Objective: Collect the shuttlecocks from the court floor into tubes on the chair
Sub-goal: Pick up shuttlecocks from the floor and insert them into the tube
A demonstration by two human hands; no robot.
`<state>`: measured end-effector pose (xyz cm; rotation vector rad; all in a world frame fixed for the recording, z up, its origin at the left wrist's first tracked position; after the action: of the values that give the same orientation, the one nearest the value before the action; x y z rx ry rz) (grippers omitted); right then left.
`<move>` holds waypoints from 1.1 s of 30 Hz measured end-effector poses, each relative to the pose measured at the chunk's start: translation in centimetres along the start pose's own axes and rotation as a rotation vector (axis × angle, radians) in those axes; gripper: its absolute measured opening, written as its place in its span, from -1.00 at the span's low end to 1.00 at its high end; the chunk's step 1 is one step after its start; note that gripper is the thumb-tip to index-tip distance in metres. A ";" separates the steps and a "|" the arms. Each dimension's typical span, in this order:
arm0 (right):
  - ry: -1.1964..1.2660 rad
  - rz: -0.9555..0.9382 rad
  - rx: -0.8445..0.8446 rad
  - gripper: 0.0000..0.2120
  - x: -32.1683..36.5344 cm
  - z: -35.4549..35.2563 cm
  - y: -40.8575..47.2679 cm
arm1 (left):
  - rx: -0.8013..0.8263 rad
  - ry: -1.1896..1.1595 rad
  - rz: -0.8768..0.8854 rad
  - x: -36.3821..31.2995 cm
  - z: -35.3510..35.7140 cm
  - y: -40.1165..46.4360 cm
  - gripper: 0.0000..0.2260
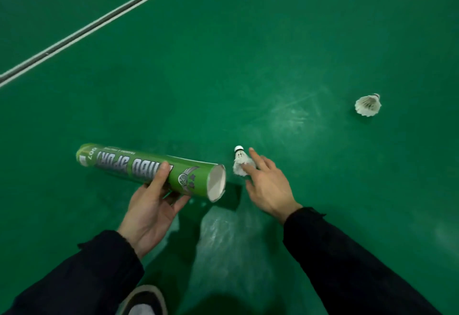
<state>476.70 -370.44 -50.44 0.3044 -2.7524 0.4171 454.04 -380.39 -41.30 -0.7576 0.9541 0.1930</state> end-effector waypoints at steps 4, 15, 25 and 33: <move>0.396 0.175 -0.259 -0.73 1.6 -1.4 -0.2 | 0.010 -0.030 -0.014 -1.7 -1.3 1.0 -0.58; 0.567 0.258 -0.474 -0.82 6.0 -7.9 -10.5 | 0.253 0.033 -0.160 1.6 4.6 -1.3 -0.44; 0.547 0.047 -0.403 -0.74 4.4 -10.2 -16.9 | 0.475 0.002 -0.206 3.2 8.6 -5.7 -0.39; 1.021 0.185 -0.370 -0.82 2.7 -9.7 -16.1 | 0.081 0.072 0.088 -0.5 4.6 2.1 0.07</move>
<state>481.24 -382.81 -36.79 -0.2180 -1.7893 0.0503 455.81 -375.75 -40.30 -0.6523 1.0579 0.2036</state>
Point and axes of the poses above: each hand's wrist, its own y-axis towards the middle knuckle, its own z-axis out of the palm, x = y × z, the point moved 2 cm from there along y, towards the middle knuckle, and after that the axes turned 14 degrees about z, right-handed, at the moved point
